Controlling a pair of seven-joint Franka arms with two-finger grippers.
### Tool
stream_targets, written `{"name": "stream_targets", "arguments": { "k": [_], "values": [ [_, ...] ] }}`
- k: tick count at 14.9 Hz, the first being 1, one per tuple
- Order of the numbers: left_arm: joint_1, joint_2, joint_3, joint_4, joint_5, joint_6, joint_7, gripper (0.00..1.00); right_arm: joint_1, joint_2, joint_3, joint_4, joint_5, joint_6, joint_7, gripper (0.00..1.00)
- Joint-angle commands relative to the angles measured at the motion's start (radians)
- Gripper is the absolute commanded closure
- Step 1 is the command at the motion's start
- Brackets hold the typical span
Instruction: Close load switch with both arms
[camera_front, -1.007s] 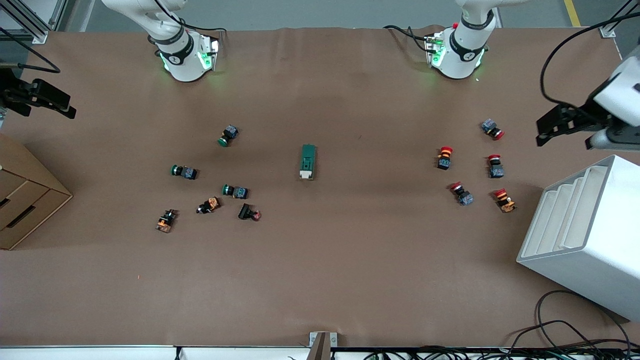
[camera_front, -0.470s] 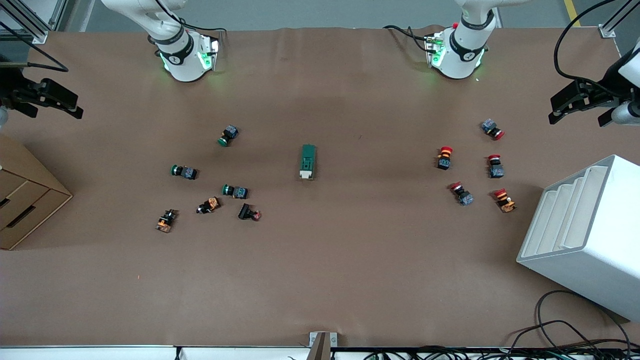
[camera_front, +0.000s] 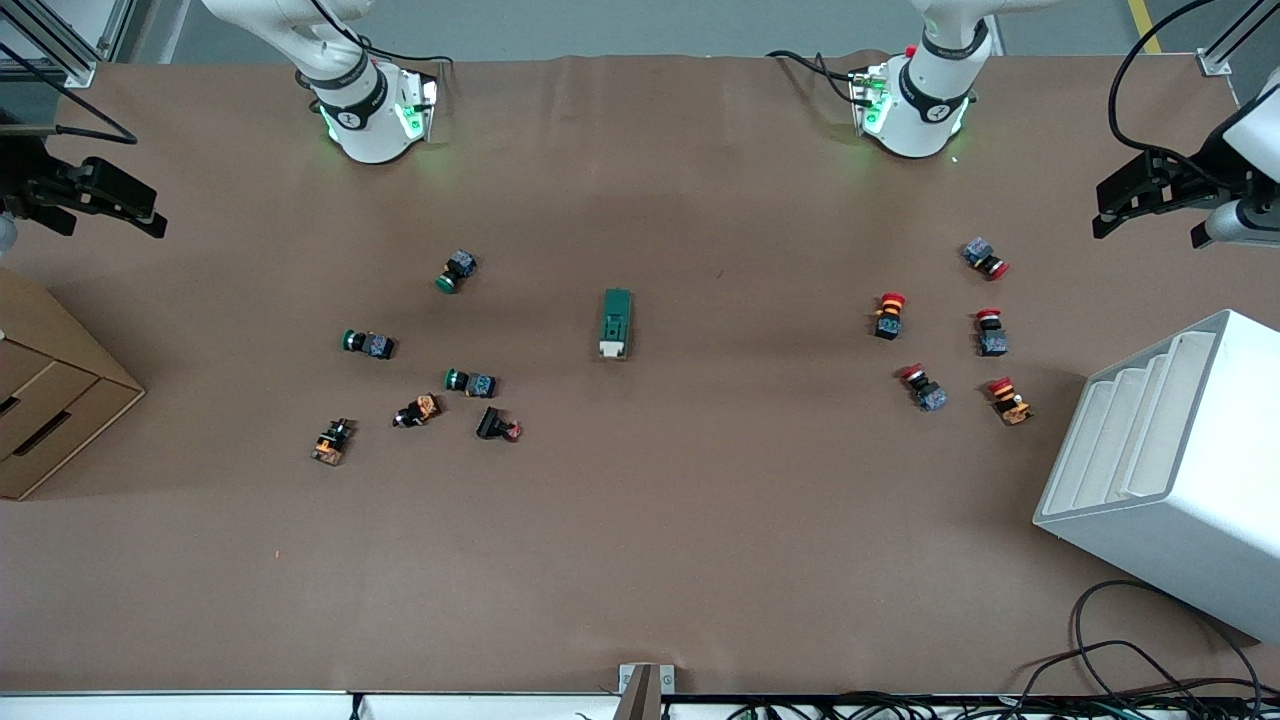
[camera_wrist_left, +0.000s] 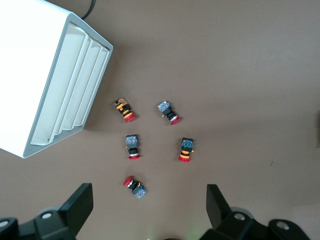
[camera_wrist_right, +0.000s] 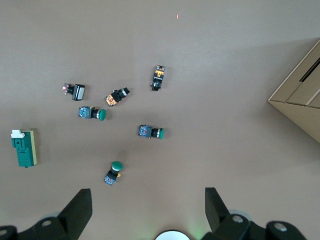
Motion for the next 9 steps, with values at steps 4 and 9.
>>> {"name": "stream_targets", "arguments": {
  "k": [4, 9],
  "values": [
    [0.006, -0.025, 0.001, -0.024, 0.003, -0.051, 0.024, 0.0, 0.004, -0.023, -0.004, -0.027, 0.006, 0.009, -0.005, 0.0],
    [0.006, -0.058, -0.01, -0.07, 0.003, -0.045, 0.018, 0.0, 0.004, -0.023, -0.004, -0.027, 0.006, 0.01, -0.005, 0.0]
  ]
}}
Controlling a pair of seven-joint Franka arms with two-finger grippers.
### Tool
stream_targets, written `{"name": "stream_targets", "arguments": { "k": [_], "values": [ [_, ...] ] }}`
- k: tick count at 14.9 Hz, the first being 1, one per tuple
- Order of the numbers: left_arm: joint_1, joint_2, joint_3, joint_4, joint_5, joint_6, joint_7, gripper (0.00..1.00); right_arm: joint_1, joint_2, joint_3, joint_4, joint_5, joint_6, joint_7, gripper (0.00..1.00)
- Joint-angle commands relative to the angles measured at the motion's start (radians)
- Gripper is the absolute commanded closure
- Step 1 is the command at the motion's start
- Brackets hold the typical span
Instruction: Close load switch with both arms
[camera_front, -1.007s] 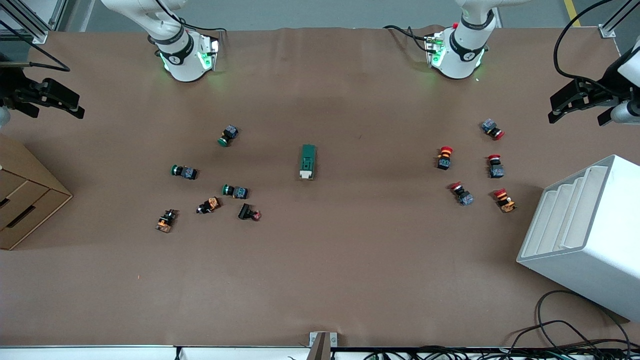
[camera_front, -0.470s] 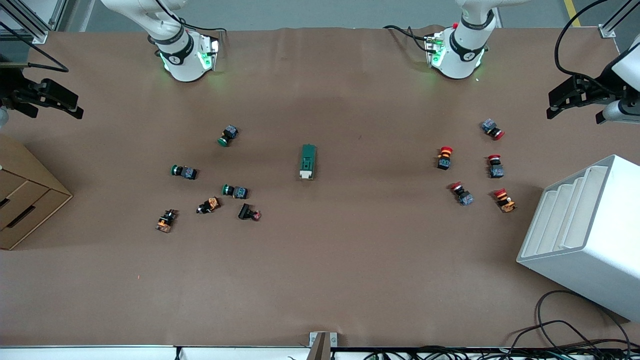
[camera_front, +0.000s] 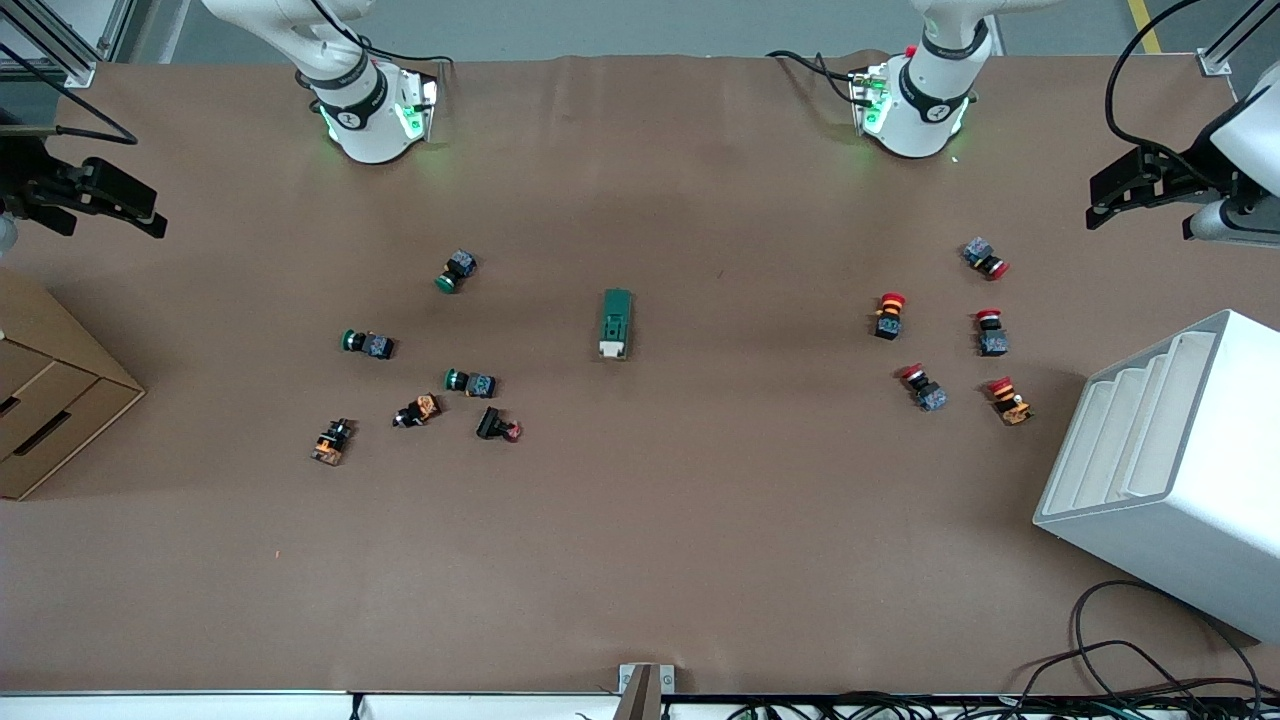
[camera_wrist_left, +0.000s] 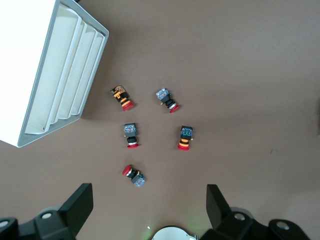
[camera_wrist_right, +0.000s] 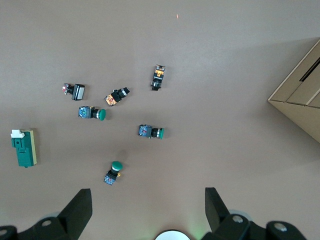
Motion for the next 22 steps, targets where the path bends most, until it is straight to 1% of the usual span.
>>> {"name": "stream_targets", "arguments": {
  "k": [1, 6, 10, 14, 18, 21, 22],
  "values": [
    [0.005, -0.061, -0.004, -0.066, 0.004, 0.006, 0.015, 0.0, 0.005, -0.023, -0.004, -0.026, 0.005, 0.01, -0.005, 0.0],
    [0.001, -0.07, -0.004, -0.075, 0.003, 0.007, 0.015, 0.0, 0.004, -0.023, -0.004, -0.025, -0.004, 0.004, -0.011, 0.0],
    [0.004, -0.071, -0.006, -0.077, -0.002, 0.009, 0.015, 0.0, 0.001, -0.023, -0.007, -0.026, -0.007, -0.008, -0.083, 0.0],
    [0.005, -0.113, -0.006, -0.135, -0.011, 0.032, 0.001, 0.0, -0.008, -0.023, -0.006, -0.025, -0.015, -0.007, -0.098, 0.0],
    [-0.005, -0.111, -0.01, -0.13, -0.016, 0.035, -0.014, 0.0, -0.008, -0.023, -0.006, -0.026, -0.015, -0.007, -0.097, 0.0],
    [-0.013, -0.107, -0.012, -0.126, -0.045, 0.035, -0.037, 0.0, -0.008, -0.023, -0.006, -0.025, -0.015, -0.007, -0.098, 0.0],
    [-0.016, -0.105, -0.026, -0.121, -0.043, 0.03, -0.048, 0.0, -0.007, -0.023, -0.006, -0.026, -0.015, -0.007, -0.098, 0.0]
  ]
}}
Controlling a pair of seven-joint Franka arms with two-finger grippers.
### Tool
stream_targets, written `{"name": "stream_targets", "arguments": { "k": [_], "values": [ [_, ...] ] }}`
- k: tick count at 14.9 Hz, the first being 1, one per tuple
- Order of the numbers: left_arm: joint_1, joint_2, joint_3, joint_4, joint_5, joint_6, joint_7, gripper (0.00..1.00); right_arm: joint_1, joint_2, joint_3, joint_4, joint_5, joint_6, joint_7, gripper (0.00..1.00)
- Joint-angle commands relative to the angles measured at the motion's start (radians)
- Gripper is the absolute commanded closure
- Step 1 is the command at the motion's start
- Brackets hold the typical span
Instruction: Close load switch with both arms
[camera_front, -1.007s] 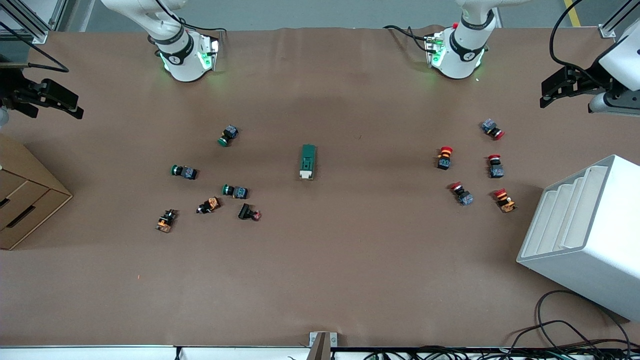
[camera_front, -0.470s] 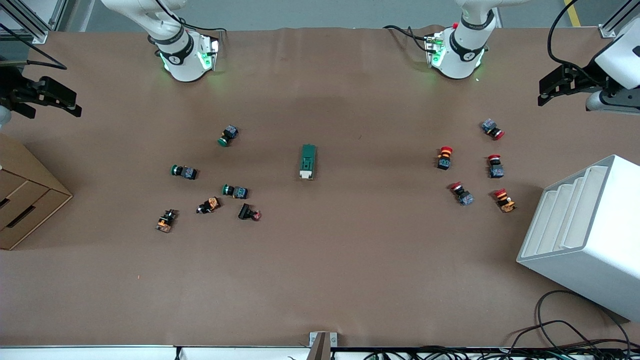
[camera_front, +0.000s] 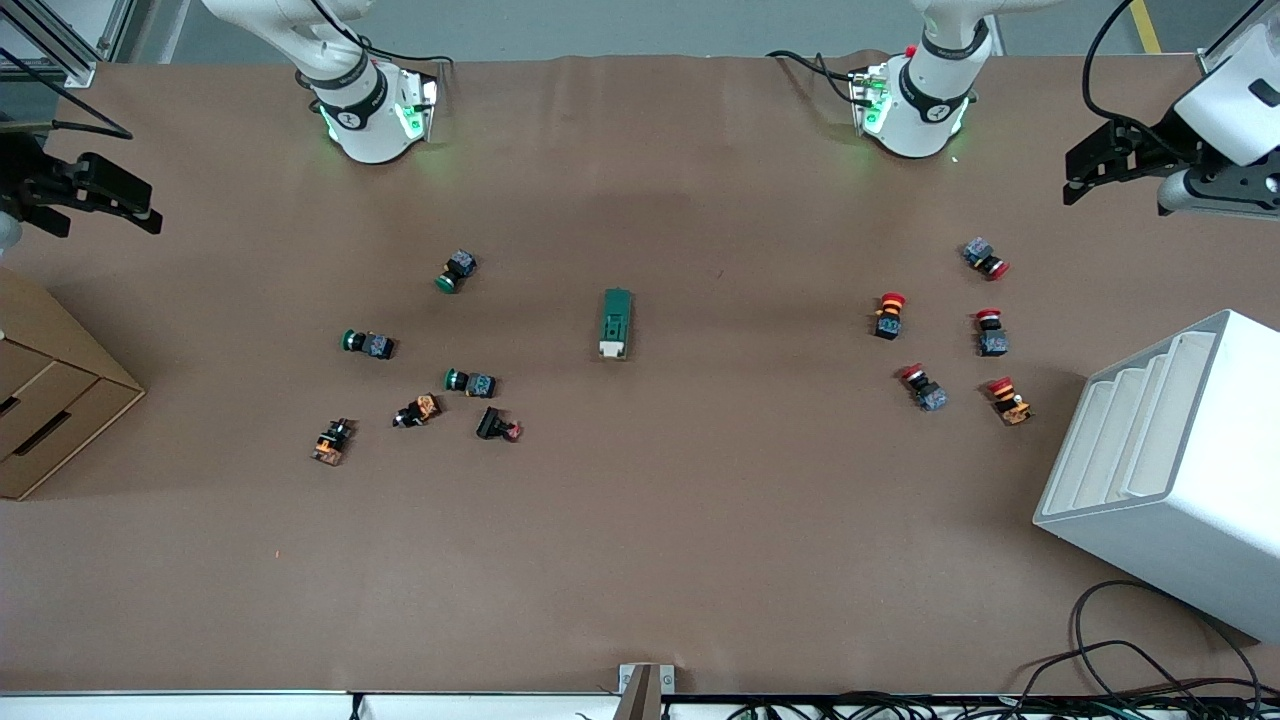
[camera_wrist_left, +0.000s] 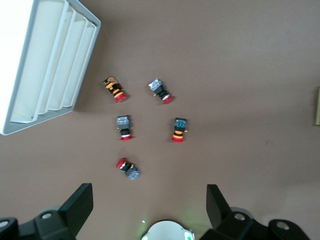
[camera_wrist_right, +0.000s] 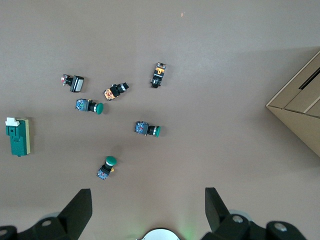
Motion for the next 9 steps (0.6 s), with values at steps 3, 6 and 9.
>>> {"name": "stream_targets", "arguments": {
  "k": [3, 6, 9],
  "values": [
    [-0.01, 0.003, -0.031, 0.016, -0.011, 0.009, -0.051, 0.0, -0.006, -0.023, 0.004, -0.024, -0.01, 0.002, -0.017, 0.0],
    [-0.014, 0.004, -0.031, 0.019, -0.011, 0.009, -0.051, 0.0, -0.006, -0.023, 0.004, -0.024, -0.009, 0.0, -0.017, 0.0],
    [-0.01, 0.003, -0.049, 0.017, -0.006, -0.006, -0.051, 0.0, -0.006, -0.022, 0.005, -0.026, -0.009, 0.003, -0.017, 0.0]
  ]
}}
